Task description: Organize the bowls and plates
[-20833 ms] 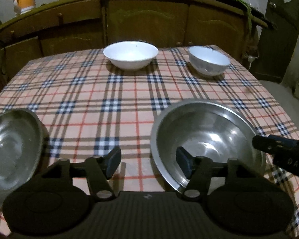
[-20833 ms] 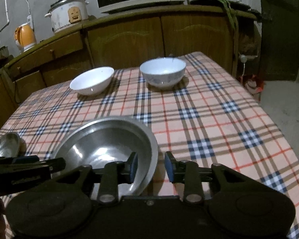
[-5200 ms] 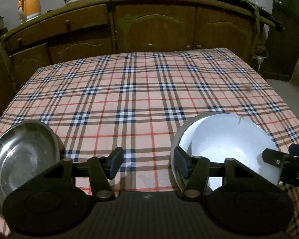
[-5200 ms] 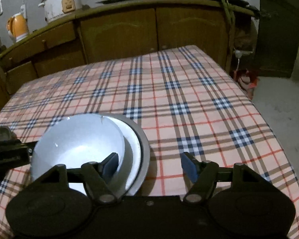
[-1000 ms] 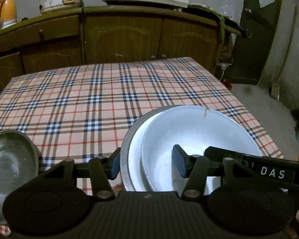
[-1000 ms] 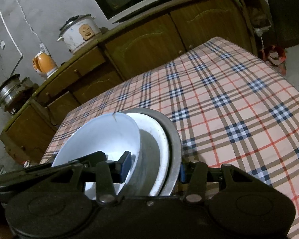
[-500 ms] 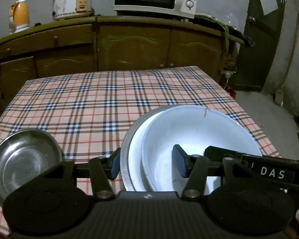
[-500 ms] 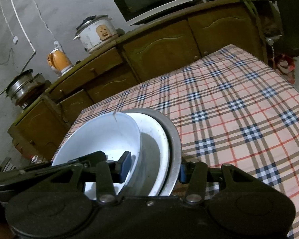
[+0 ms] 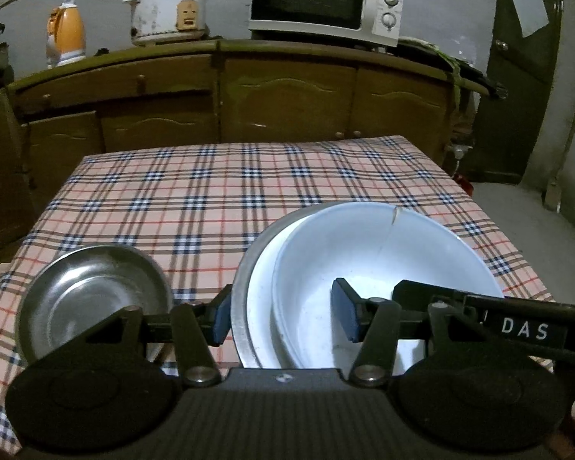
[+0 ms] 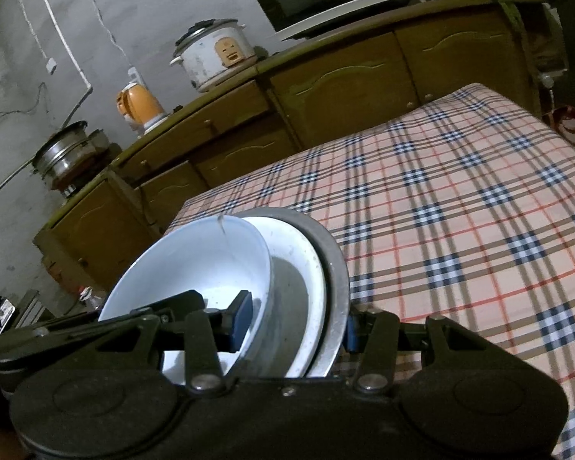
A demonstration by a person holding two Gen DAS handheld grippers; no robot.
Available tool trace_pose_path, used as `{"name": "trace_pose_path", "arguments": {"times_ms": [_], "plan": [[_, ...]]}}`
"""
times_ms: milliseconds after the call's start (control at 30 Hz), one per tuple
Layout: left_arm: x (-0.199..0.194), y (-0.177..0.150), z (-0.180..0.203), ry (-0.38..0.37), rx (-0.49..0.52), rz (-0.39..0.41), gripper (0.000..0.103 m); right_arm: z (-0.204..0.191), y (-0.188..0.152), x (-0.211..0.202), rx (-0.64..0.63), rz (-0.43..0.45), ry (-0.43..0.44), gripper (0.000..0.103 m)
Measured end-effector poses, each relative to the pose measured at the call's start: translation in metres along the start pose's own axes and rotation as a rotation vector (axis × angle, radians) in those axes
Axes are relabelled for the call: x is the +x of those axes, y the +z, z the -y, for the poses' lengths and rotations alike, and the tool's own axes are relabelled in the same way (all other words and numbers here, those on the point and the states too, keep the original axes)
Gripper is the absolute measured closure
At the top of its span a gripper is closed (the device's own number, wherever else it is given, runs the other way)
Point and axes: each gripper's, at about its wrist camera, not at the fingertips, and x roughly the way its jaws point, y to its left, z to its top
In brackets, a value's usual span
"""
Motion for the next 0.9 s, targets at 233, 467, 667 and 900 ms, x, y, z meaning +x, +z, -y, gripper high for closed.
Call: {"name": "trace_pose_path", "arguments": {"times_ms": [233, 467, 667, 900], "plan": [[-0.005, -0.003, -0.019, 0.023, -0.022, 0.001, 0.048, -0.019, -0.004, 0.011, -0.024, -0.023, 0.023, 0.046], [-0.008, -0.005, -0.039, 0.045, -0.047, 0.003, 0.048, -0.039, -0.006, 0.025, -0.048, -0.042, 0.043, 0.046], [-0.01, -0.005, -0.056, 0.062, -0.061, 0.005, 0.048, -0.055, -0.008, 0.037, -0.064, -0.057, 0.061, 0.046], [-0.011, -0.005, -0.08, 0.084, -0.075, 0.005, 0.048, -0.075, -0.011, 0.055, -0.079, -0.078, 0.083, 0.046]]}}
